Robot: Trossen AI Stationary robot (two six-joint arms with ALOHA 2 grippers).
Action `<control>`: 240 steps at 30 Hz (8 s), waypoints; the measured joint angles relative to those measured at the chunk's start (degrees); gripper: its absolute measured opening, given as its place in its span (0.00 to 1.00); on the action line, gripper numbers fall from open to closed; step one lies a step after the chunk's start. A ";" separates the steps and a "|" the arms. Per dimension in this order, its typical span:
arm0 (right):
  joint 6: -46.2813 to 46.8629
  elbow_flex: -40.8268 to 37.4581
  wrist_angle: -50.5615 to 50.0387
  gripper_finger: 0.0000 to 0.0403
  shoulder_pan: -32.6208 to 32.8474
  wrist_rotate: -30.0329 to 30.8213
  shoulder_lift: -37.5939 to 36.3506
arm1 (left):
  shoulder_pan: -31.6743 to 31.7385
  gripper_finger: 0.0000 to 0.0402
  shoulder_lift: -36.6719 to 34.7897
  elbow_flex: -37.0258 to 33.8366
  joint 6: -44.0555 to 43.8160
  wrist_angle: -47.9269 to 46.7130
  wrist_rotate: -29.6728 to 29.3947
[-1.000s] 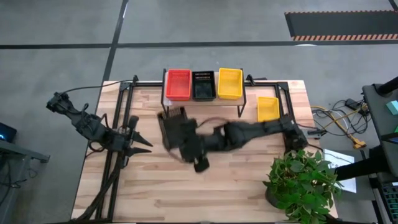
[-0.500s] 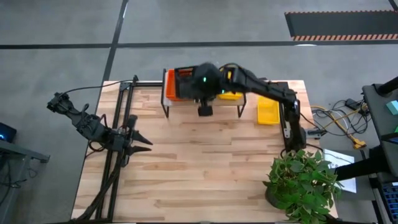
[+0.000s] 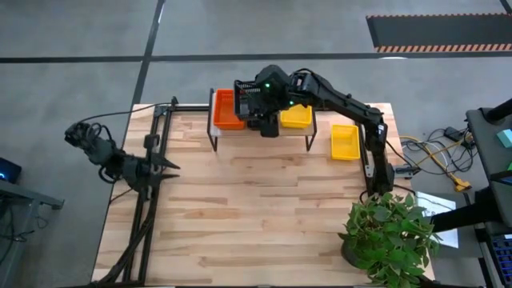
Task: Stack baskets on shelf by color
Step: Stack the black basket into the stacked black basket on the shelf, then stack the yellow basket into the stacked yellow basket
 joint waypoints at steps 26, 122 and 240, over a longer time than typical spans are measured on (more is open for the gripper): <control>0.75 -6.04 0.27 0.03 -0.74 7.55 -1.84 | -0.02 0.19 -5.84 -4.11 -3.17 3.27 0.72; 52.43 -94.32 6.79 0.34 17.78 24.63 -50.48 | -0.01 0.19 -2.26 -4.13 -2.66 6.31 0.76; 13.14 -12.47 -16.89 0.02 -1.88 16.34 -4.73 | 0.00 0.19 -2.38 -4.17 -2.58 6.20 0.76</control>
